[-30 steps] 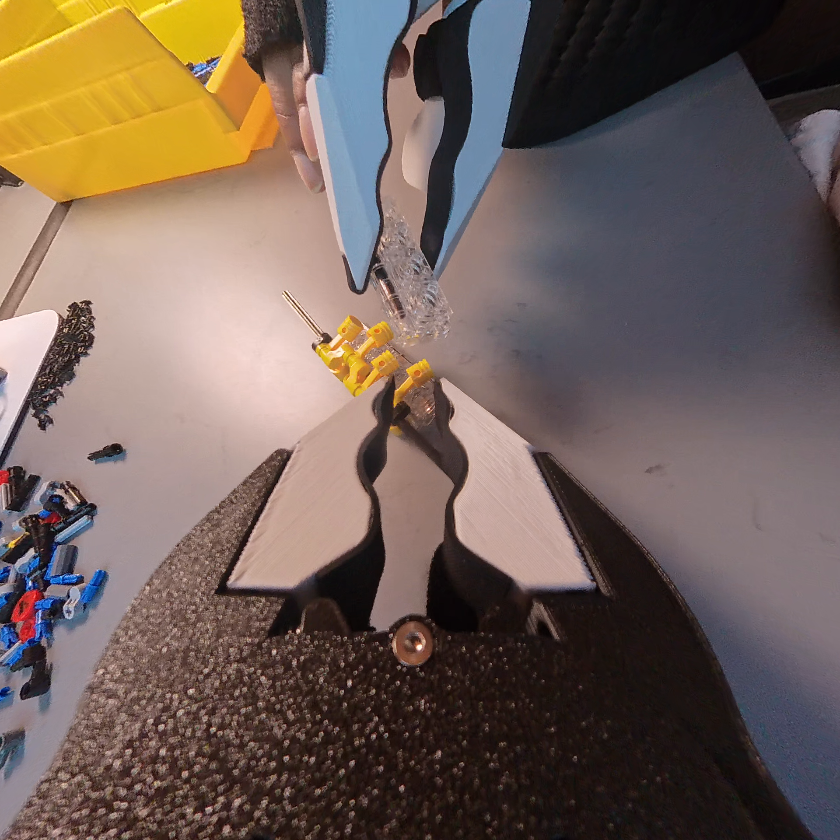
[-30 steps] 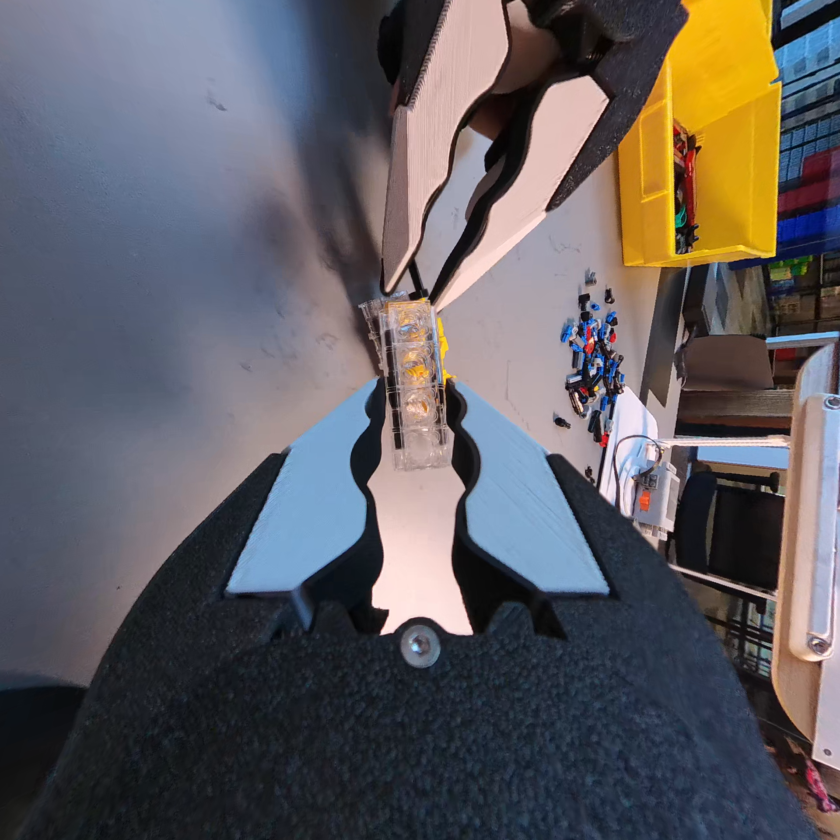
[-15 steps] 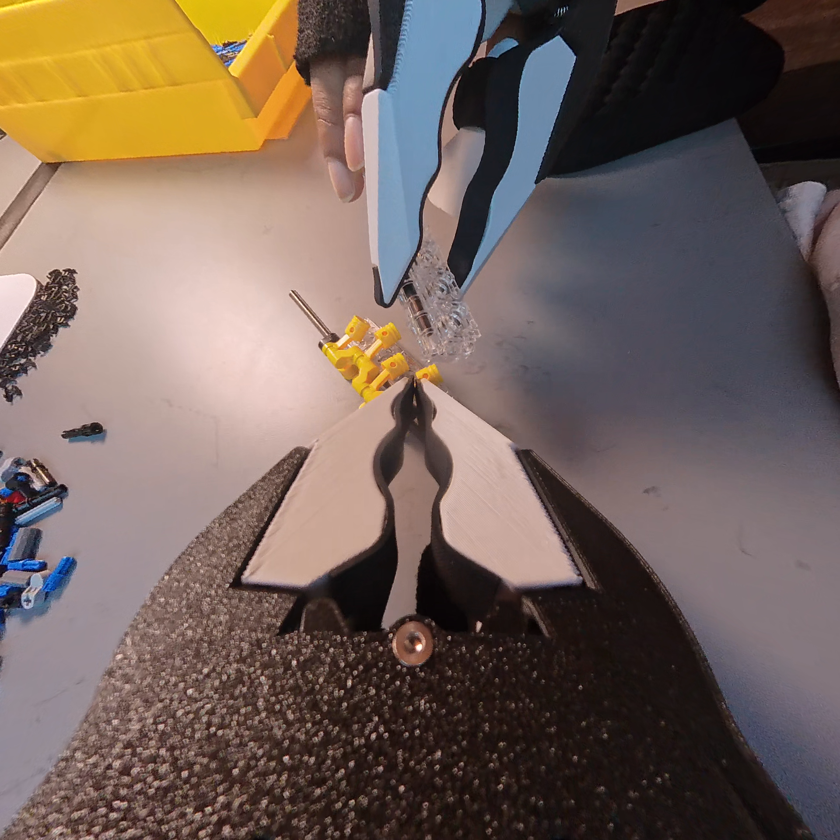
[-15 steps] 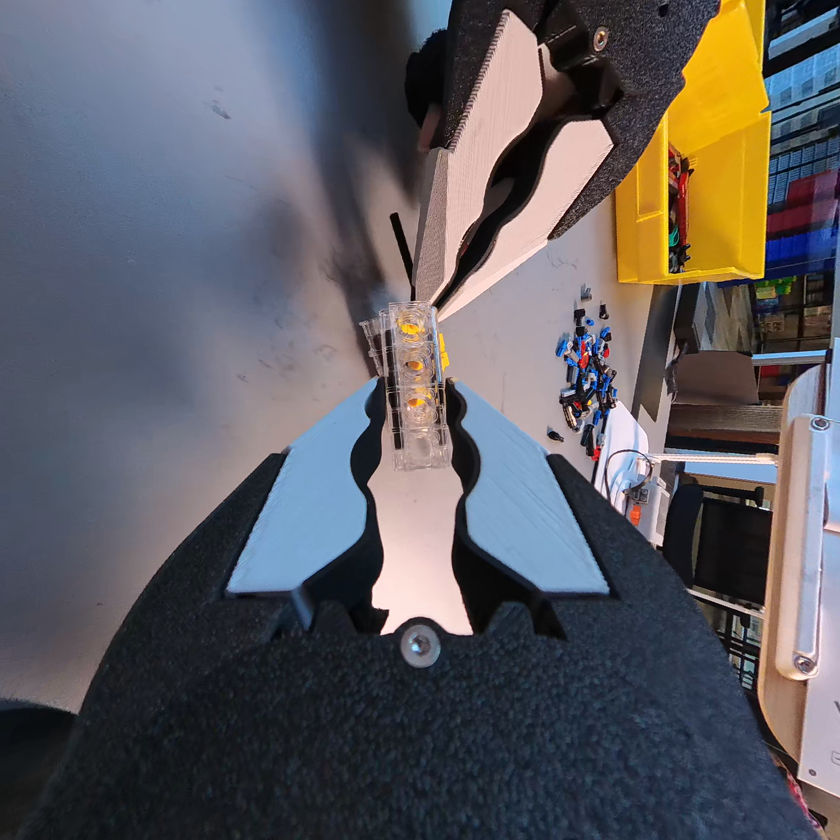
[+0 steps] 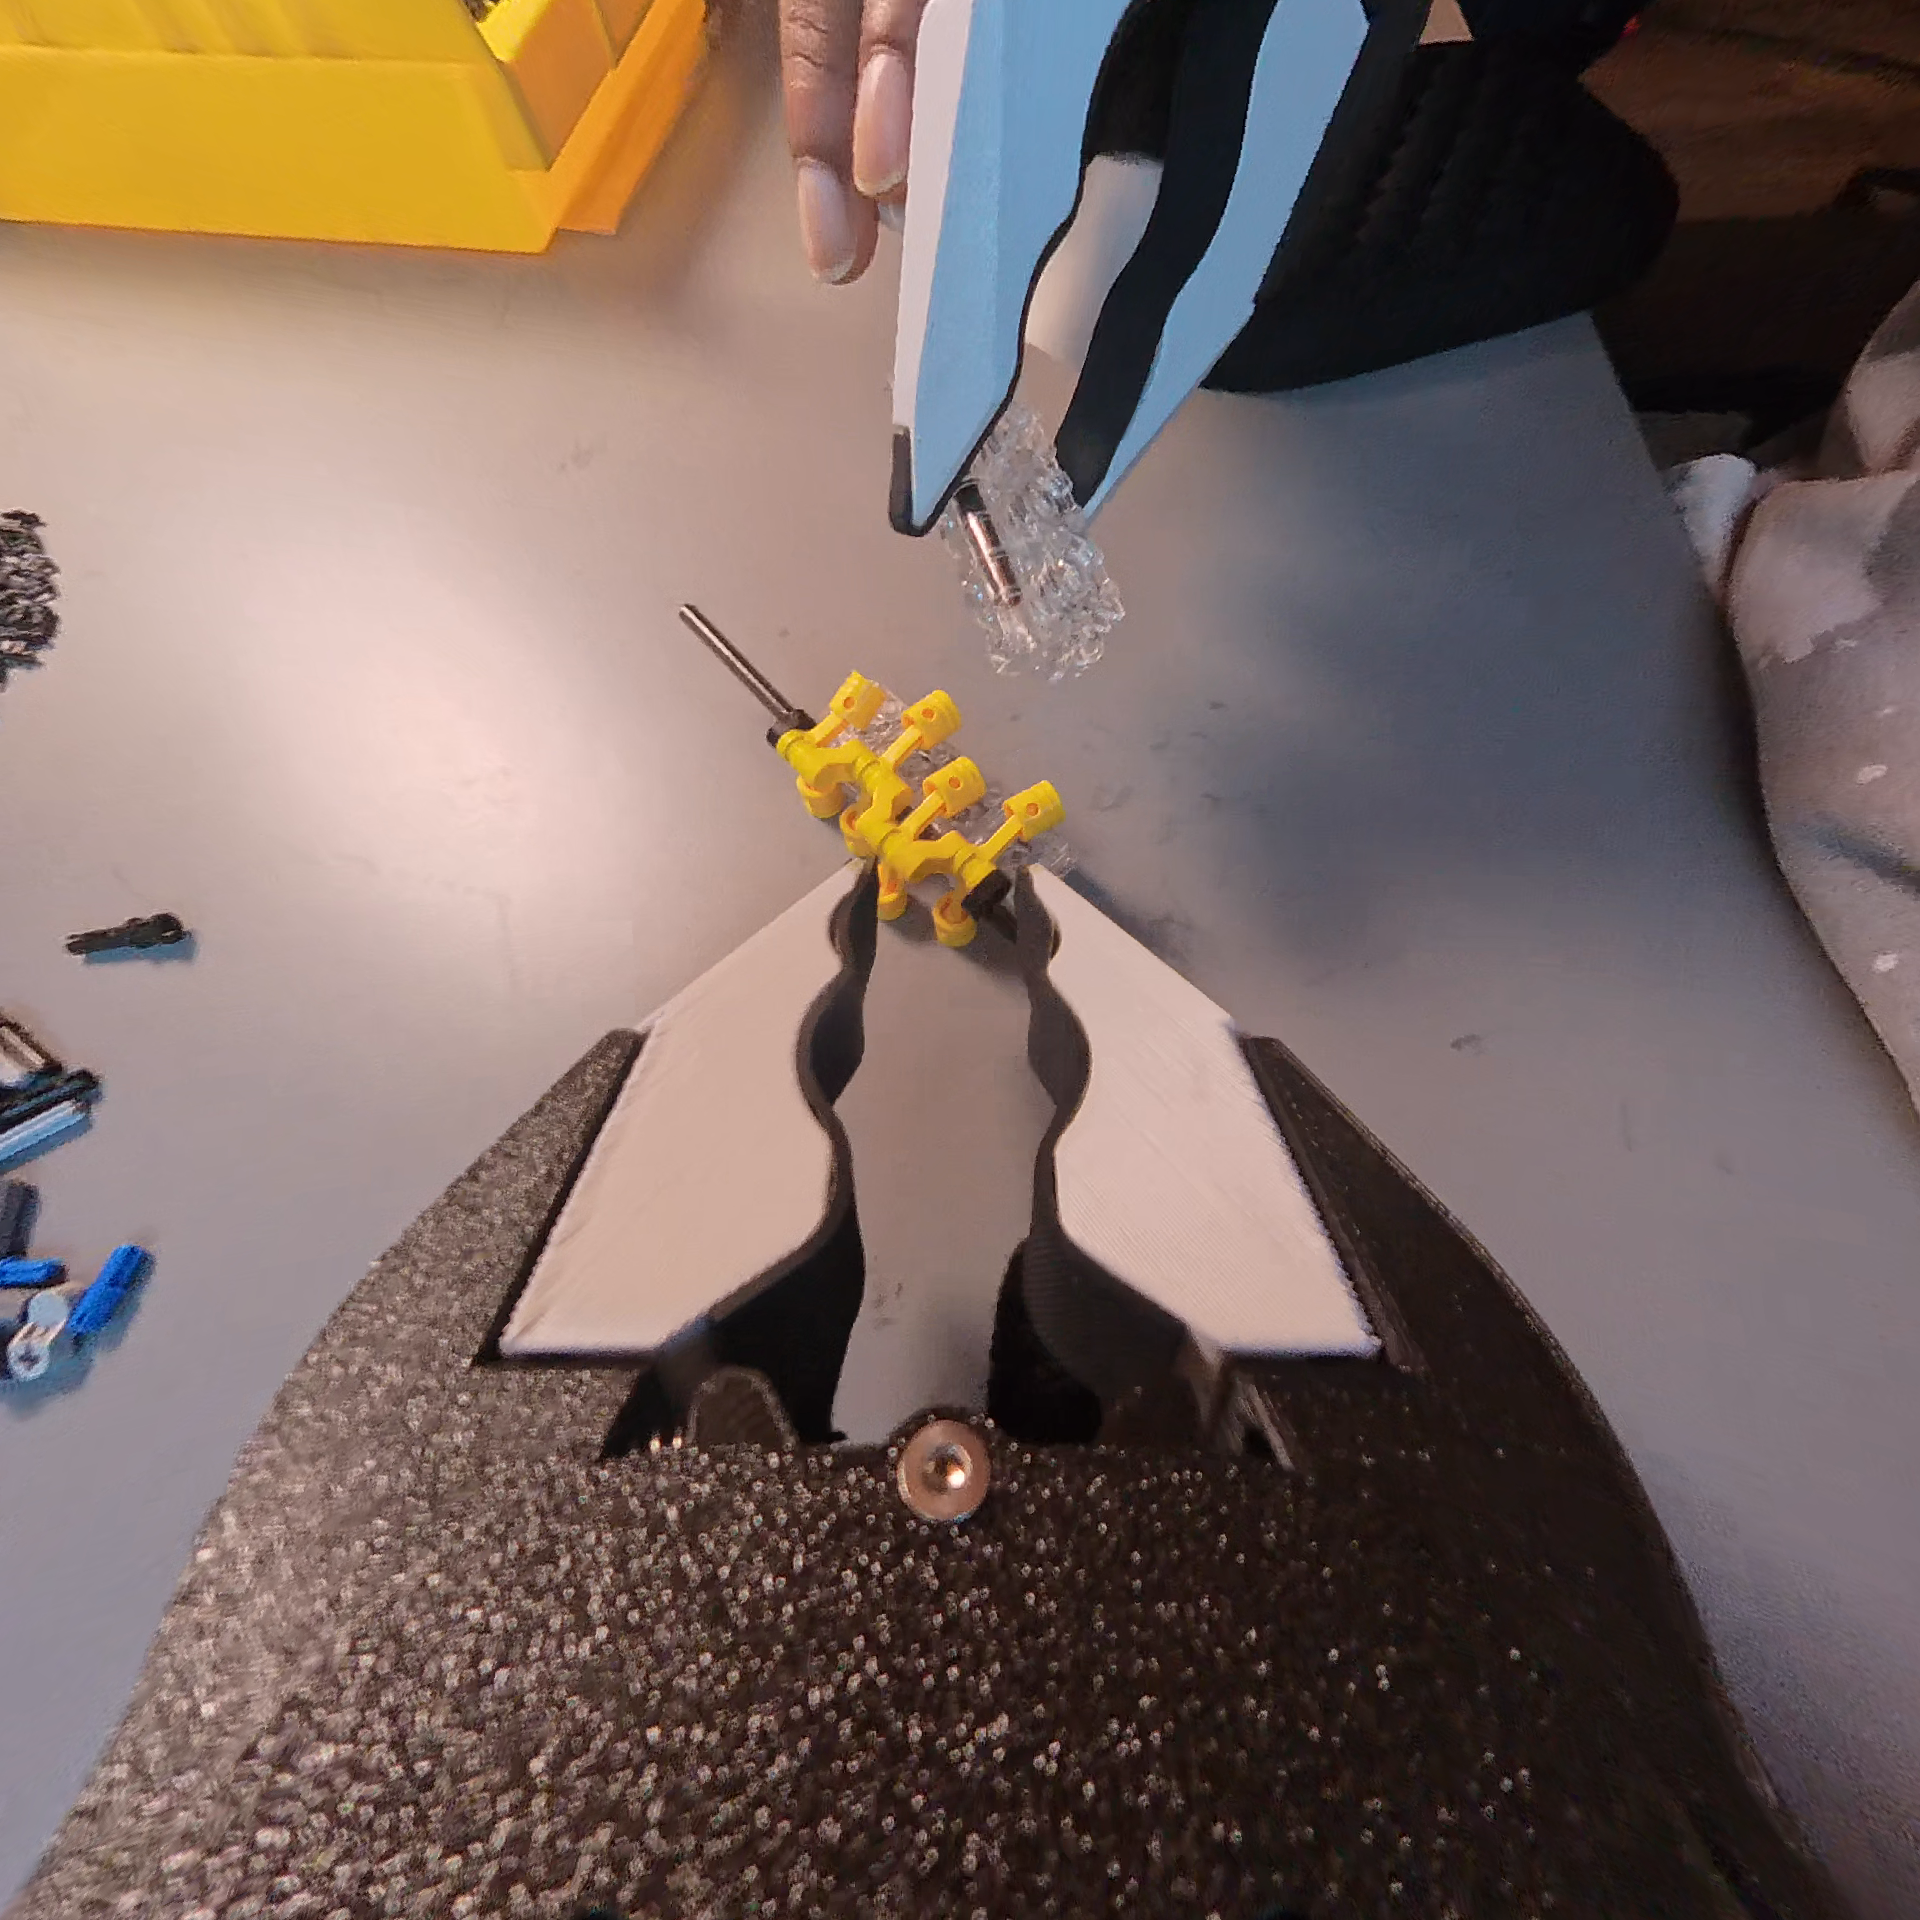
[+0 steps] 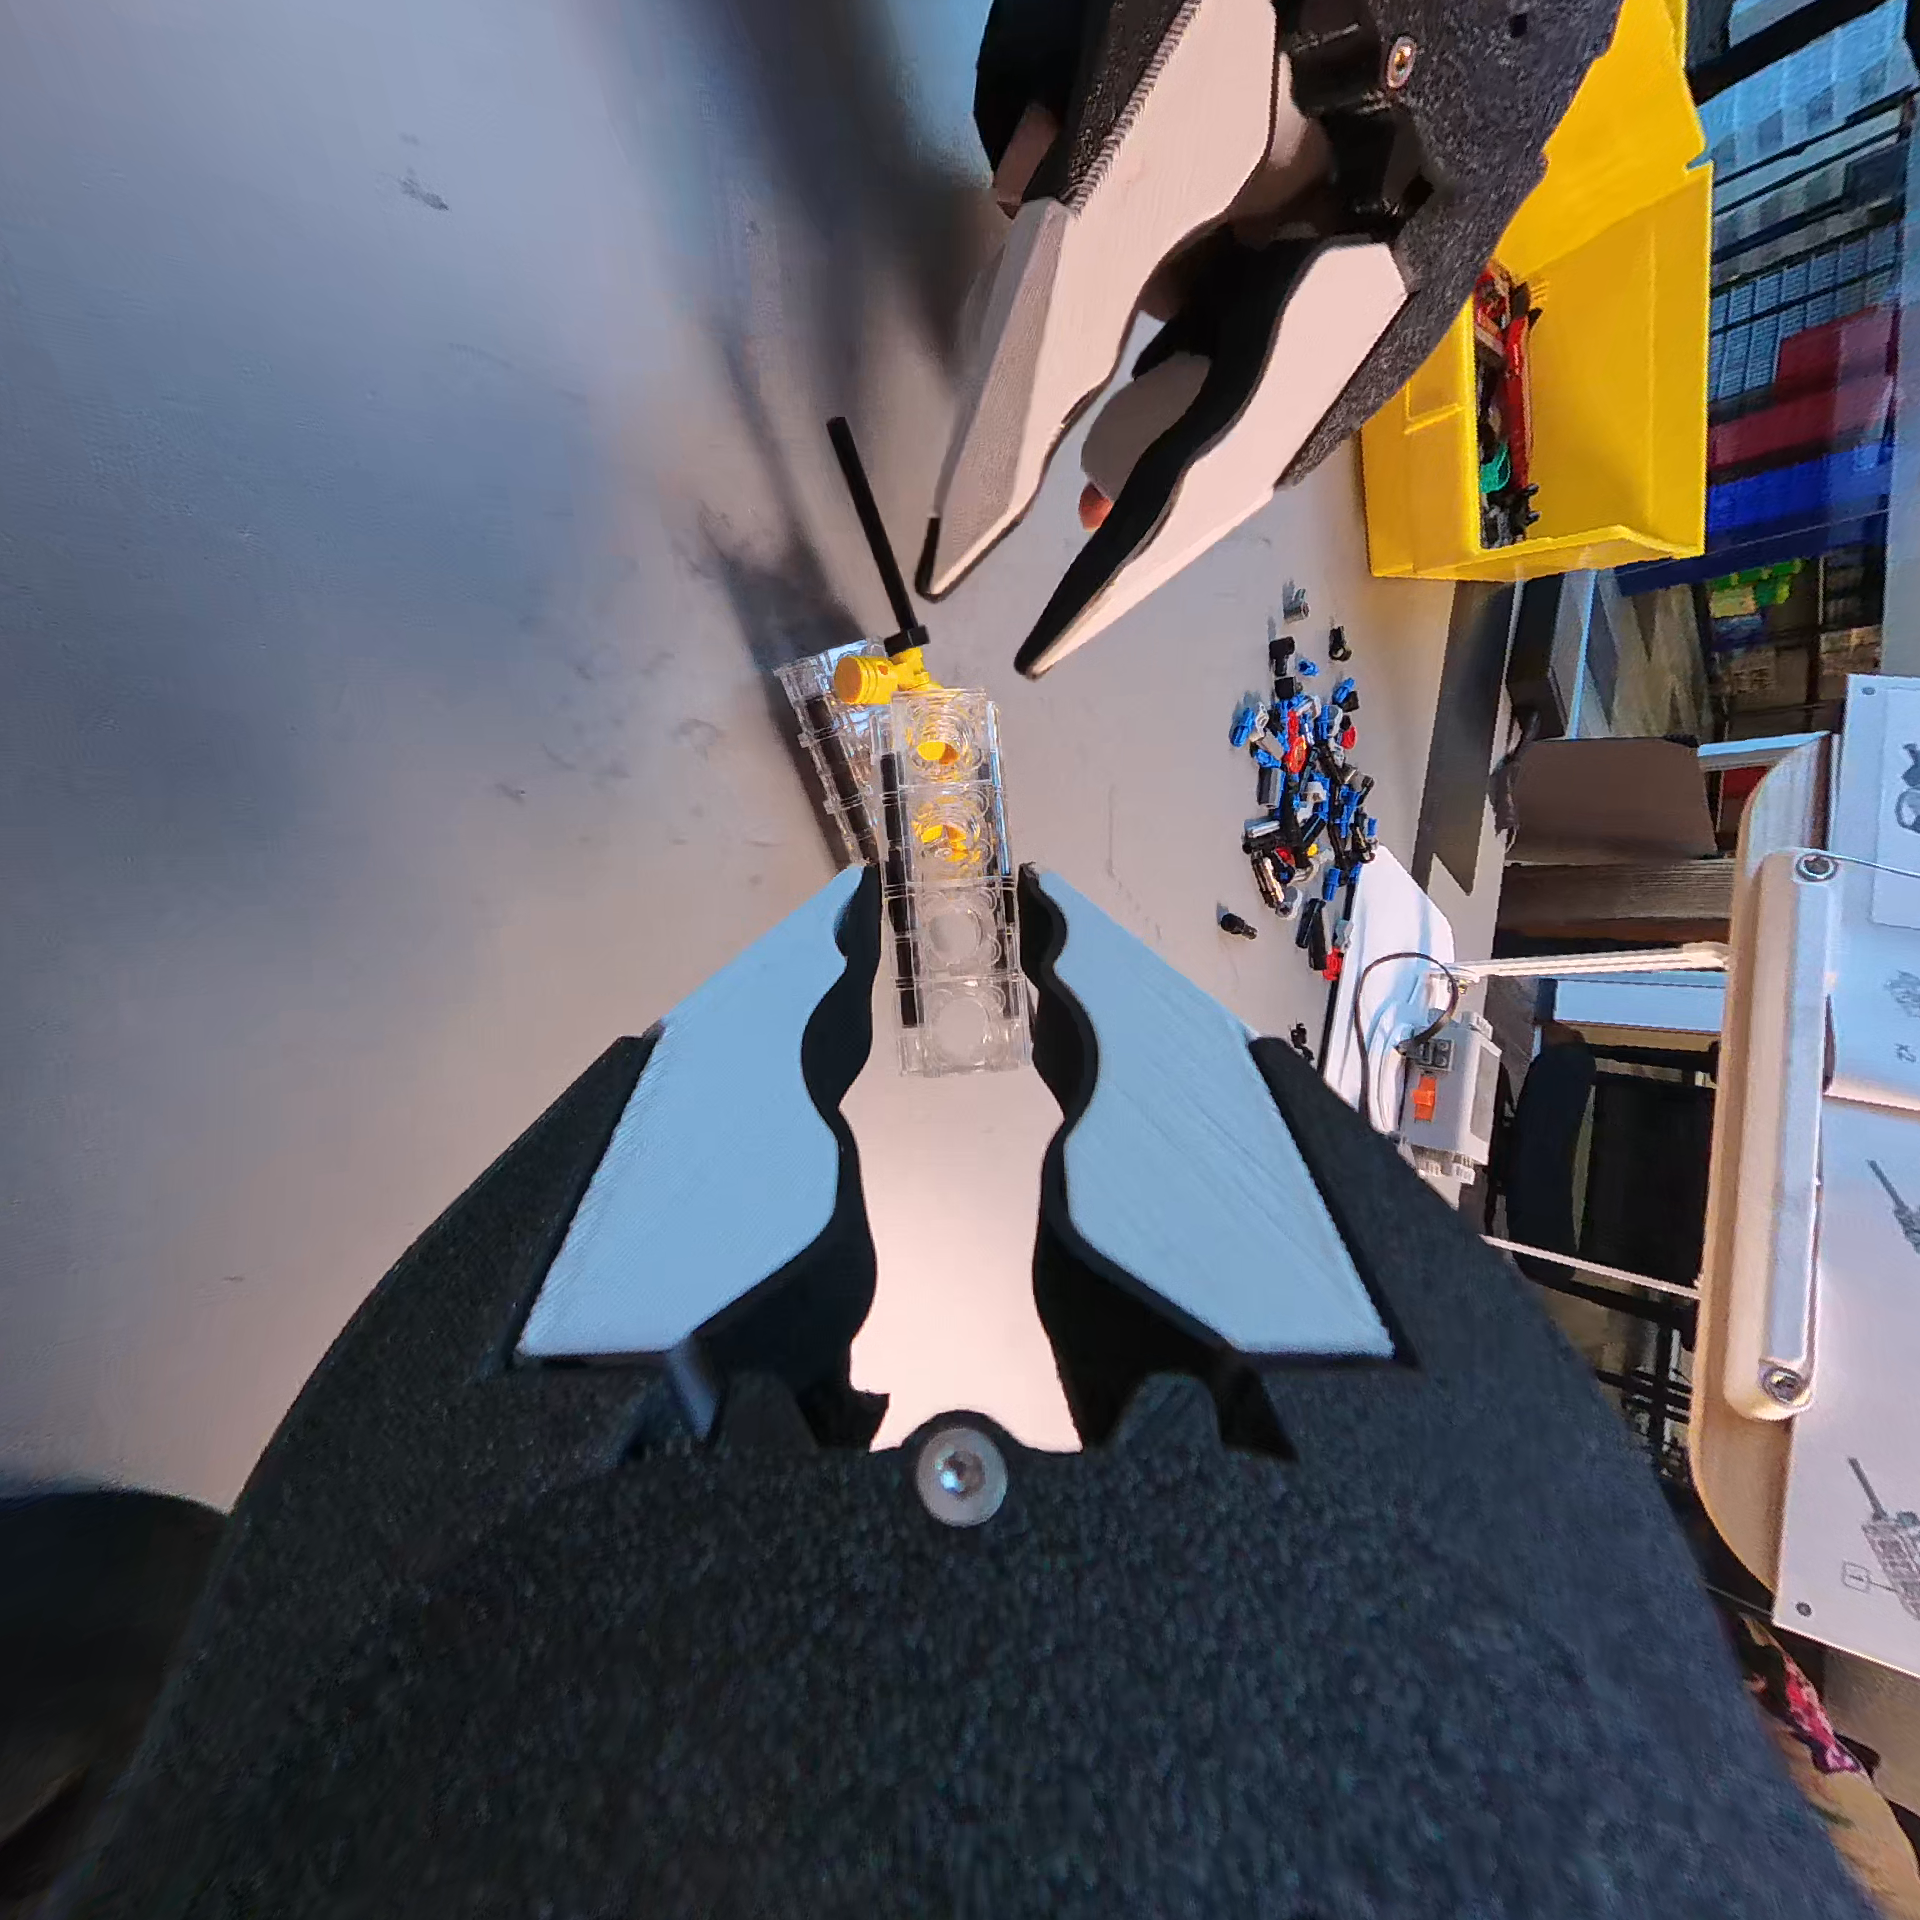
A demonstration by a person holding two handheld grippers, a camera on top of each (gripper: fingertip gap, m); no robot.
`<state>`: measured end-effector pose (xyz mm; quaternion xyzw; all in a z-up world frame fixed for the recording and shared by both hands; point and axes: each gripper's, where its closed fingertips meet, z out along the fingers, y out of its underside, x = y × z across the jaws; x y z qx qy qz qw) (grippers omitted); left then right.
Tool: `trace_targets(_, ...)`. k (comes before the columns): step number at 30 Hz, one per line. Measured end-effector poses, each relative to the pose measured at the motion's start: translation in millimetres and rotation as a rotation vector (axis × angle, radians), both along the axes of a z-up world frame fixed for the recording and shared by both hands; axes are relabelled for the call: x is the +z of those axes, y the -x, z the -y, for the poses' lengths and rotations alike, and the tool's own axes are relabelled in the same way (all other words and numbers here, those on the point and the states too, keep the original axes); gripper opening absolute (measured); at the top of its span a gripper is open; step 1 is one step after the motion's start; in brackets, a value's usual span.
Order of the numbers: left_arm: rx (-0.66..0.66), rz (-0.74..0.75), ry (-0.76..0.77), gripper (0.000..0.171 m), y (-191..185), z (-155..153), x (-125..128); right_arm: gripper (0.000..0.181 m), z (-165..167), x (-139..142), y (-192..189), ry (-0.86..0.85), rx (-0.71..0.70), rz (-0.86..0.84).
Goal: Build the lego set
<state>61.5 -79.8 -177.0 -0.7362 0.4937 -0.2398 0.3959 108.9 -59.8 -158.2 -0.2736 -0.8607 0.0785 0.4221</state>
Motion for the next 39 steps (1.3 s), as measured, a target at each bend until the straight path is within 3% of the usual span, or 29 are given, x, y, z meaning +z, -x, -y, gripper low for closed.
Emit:
trace_targets(4,-0.028,-0.03,0.036,0.038,-9.2,4.5,-8.4,0.025,6.1,-4.1,3.4,0.021,0.008,-0.001)
trace_targets(16,-0.022,-0.05,0.044,0.031,-14.9,8.8,-21.0,0.025,15.3,-21.0,11.2,-0.03,0.091,0.021)
trace_targets(24,-0.023,-0.043,0.057,0.031,-18.8,9.0,-22.8,0.024,12.6,-25.8,10.5,-0.166,0.12,-0.037)
trace_targets(39,0.002,-0.024,0.062,0.024,-23.2,7.4,-20.1,0.024,5.0,-26.2,13.5,-0.311,0.095,-0.077)
